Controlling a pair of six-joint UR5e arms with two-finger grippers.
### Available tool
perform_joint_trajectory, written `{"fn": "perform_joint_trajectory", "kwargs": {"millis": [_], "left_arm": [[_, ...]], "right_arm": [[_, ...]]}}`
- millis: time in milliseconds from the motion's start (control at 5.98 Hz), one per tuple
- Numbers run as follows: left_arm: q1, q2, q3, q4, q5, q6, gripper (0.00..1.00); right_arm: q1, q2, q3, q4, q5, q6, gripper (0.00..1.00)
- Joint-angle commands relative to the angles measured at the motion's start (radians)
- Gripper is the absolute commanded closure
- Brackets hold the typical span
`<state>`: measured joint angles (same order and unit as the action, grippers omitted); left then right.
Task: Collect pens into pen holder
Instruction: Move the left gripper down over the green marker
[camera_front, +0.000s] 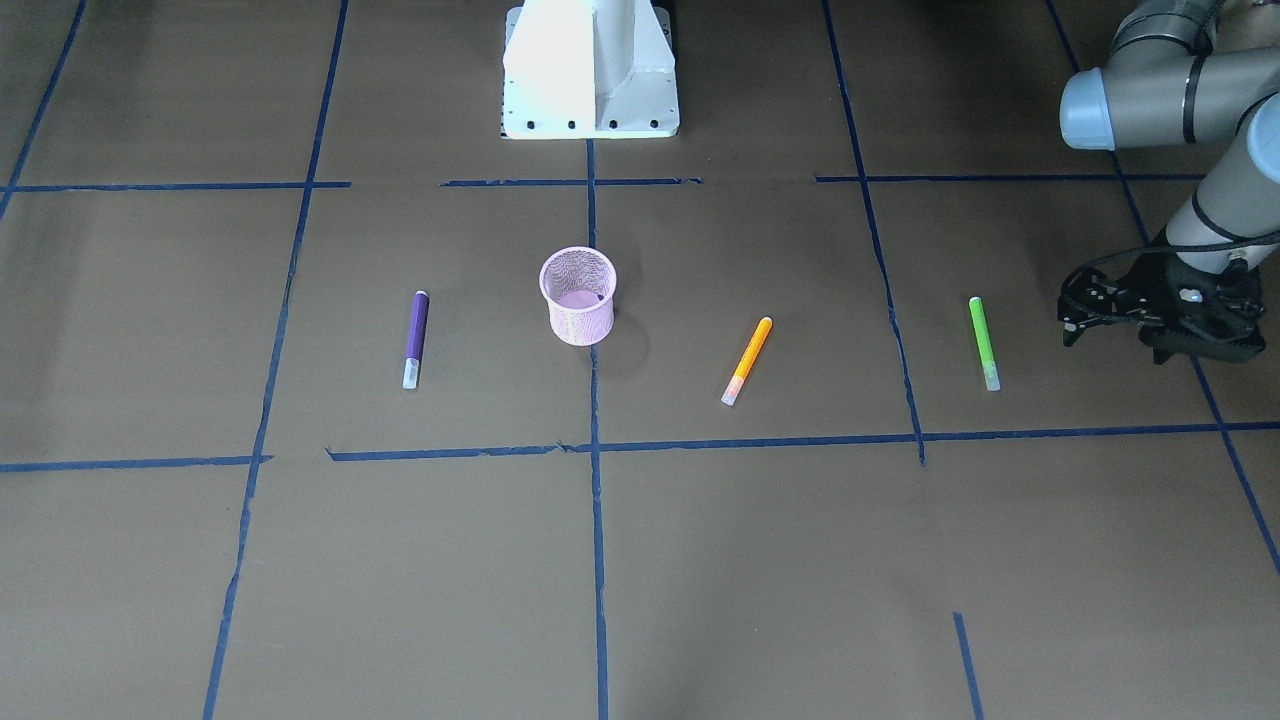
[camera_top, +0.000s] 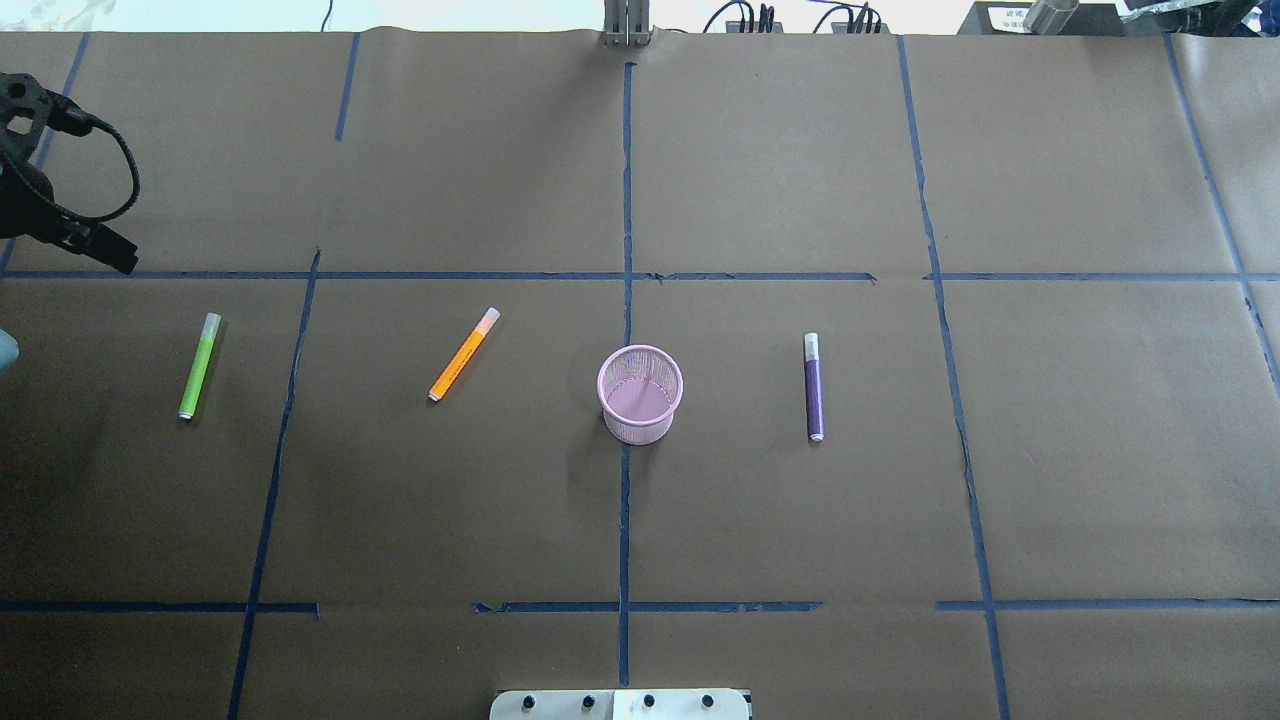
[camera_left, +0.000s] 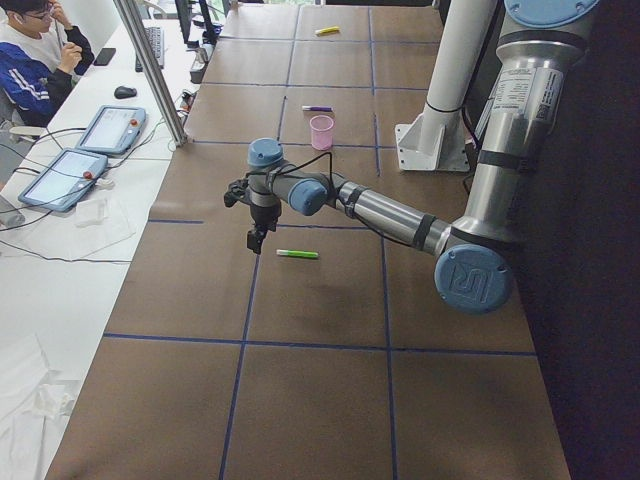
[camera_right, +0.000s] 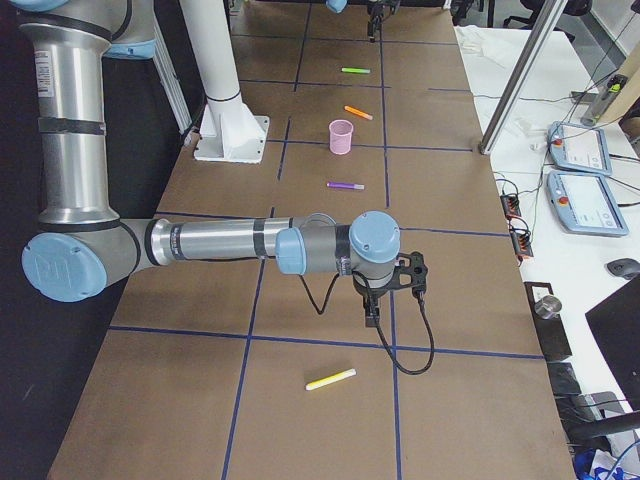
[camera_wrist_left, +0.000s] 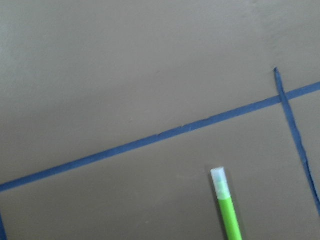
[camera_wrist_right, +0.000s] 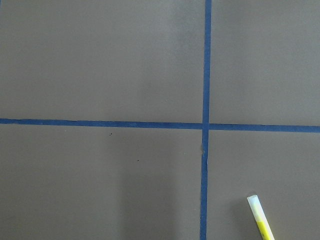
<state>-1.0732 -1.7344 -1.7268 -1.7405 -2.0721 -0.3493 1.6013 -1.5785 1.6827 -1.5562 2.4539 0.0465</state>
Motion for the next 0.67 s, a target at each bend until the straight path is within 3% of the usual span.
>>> {"fn": "perform_joint_trajectory", "kwargs": {"millis": [0, 334, 502], "left_arm": [[0.082, -0.008, 0.003, -0.001, 0.02, -0.171, 0.0], [0.2, -0.019, 0.003, -0.005, 0.163, -0.293, 0.0], [0.202, -0.016, 0.039, -0.054, 0.091, -0.298, 0.0]], "right_arm": [[-0.004, 0.002, -0.006, 0.004, -0.006, 0.0, 0.0], [-0.009, 0.002, -0.006, 0.004, -0.004, 0.003, 0.0], [-0.011, 0.002, -0.006, 0.004, -0.004, 0.003, 0.0]]}}
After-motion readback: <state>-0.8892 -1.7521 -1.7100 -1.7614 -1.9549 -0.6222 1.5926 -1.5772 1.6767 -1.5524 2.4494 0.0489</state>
